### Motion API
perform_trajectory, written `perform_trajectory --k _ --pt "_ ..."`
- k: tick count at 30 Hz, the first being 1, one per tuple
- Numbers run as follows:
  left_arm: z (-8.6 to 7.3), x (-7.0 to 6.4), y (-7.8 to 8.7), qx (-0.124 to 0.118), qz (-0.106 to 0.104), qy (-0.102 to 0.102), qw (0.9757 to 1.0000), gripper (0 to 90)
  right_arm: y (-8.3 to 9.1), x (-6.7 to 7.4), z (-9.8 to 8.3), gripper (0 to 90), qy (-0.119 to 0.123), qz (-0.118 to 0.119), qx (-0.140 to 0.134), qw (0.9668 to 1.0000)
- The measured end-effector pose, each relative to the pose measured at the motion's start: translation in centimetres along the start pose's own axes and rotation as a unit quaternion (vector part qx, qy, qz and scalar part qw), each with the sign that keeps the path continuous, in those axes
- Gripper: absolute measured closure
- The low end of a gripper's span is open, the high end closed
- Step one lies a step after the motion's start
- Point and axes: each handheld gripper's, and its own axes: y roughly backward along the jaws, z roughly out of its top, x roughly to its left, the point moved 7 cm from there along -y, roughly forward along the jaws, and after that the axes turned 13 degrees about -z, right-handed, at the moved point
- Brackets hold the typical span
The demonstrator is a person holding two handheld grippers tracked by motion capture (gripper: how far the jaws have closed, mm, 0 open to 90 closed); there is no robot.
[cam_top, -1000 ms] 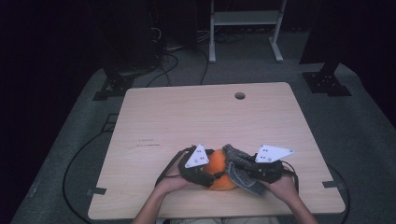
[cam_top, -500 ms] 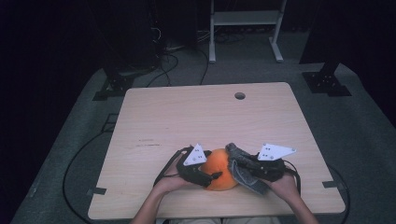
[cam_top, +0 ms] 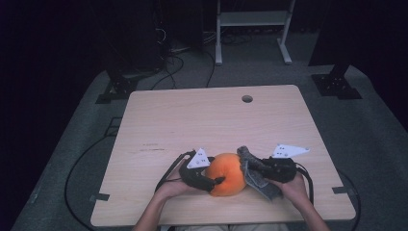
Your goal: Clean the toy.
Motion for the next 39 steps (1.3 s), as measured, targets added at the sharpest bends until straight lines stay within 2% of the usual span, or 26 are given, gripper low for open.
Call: perform_trajectory --k 2,5,7,10,11,13,15,17,18,20,23,25,26,27,29,30,31,33,35,36,37,39 --pt "0.0 -0.1 0.0 0.001 -0.001 -0.002 1.0000 22.3 -0.1 -0.8 -0.8 76.3 0.002 -0.019 0.020 0.9996" --pt "0.0 -0.5 0.0 -0.002 -0.010 -0.011 0.9999 22.3 0.2 -1.6 -1.5 76.4 0.002 -0.032 0.033 0.9989" --pt "0.1 -0.7 -0.1 0.001 -0.010 -0.021 0.9997 22.2 0.7 -1.7 -1.0 76.4 -0.011 -0.029 0.014 0.9994" --pt "0.2 -1.0 -0.1 0.005 -0.015 -0.030 0.9994 22.2 1.0 -1.0 0.2 76.3 -0.018 -0.008 -0.017 0.9997" --pt "0.2 -1.0 -0.1 0.006 -0.014 -0.032 0.9994 22.2 0.9 -0.8 0.2 76.3 -0.017 -0.003 -0.016 0.9997" --pt "0.2 -1.1 -0.1 0.004 -0.016 -0.034 0.9993 22.2 0.4 -0.5 -0.4 76.3 0.000 -0.003 0.002 1.0000" --pt "0.3 -1.1 -0.2 0.005 -0.015 -0.036 0.9992 22.2 0.3 -0.7 -1.1 76.3 -0.009 -0.008 0.020 0.9997" --pt "0.3 -1.1 -0.2 0.006 -0.014 -0.037 0.9992 22.2 0.4 -1.2 -1.7 76.3 -0.003 -0.022 0.042 0.9989" --pt "0.3 -1.2 -0.2 0.006 -0.013 -0.038 0.9992 22.2 0.6 -1.4 -1.7 76.3 -0.002 -0.024 0.040 0.9989" --pt "0.4 -1.2 -0.3 0.006 -0.012 -0.041 0.9991 22.2 1.1 -1.0 -0.6 76.3 -0.005 -0.018 0.012 0.9998" --pt "0.7 -1.6 -0.6 0.007 -0.012 -0.049 0.9987 22.2 1.6 0.5 1.8 76.2 0.008 0.006 -0.033 0.9994" --pt "0.8 -1.9 -0.7 0.008 -0.012 -0.054 0.9984 22.1 1.4 1.6 2.3 76.2 0.024 0.016 -0.035 0.9990" --pt "1.0 -1.9 -0.6 0.008 -0.016 -0.055 0.9984 21.2 1.0 2.0 1.9 76.2 0.035 0.018 -0.019 0.9991" --pt "1.1 -1.9 -0.5 0.006 -0.019 -0.053 0.9984 19.4 0.6 2.3 1.4 76.3 0.045 0.010 -0.009 0.9989" --pt "1.6 -1.8 -0.1 -0.004 -0.026 -0.049 0.9985 16.2 0.6 2.4 0.9 76.3 0.041 0.010 -0.011 0.9991" --pt "1.8 -1.7 0.0 -0.011 -0.021 -0.043 0.9988 13.5 0.8 2.4 0.8 76.3 0.044 0.009 -0.009 0.9990" --pt "1.8 -1.3 0.0 -0.007 -0.007 -0.036 0.9993 9.7 1.0 2.3 0.8 76.3 0.049 0.006 -0.006 0.9987" --pt "1.5 -0.7 -0.3 0.005 -0.005 -0.016 0.9999 5.9 1.3 2.4 0.7 76.3 0.052 0.009 -0.005 0.9986" --pt "0.9 -0.4 -1.0 0.019 -0.018 0.014 0.9996 3.6 1.4 2.5 0.6 76.3 0.052 0.010 -0.006 0.9986" --pt "0.7 -0.4 -1.3 0.016 -0.022 0.020 0.9994 3.7 1.4 2.5 0.6 76.3 0.052 0.010 -0.005 0.9986" --pt "0.7 -0.5 -1.5 0.013 -0.023 0.016 0.9995 4.8 1.4 2.5 0.6 76.2 0.055 0.008 -0.004 0.9984" --pt "0.8 -0.7 -1.4 0.010 -0.017 0.004 0.9998 15.6 1.4 2.4 0.5 76.3 0.054 0.003 -0.003 0.9986"
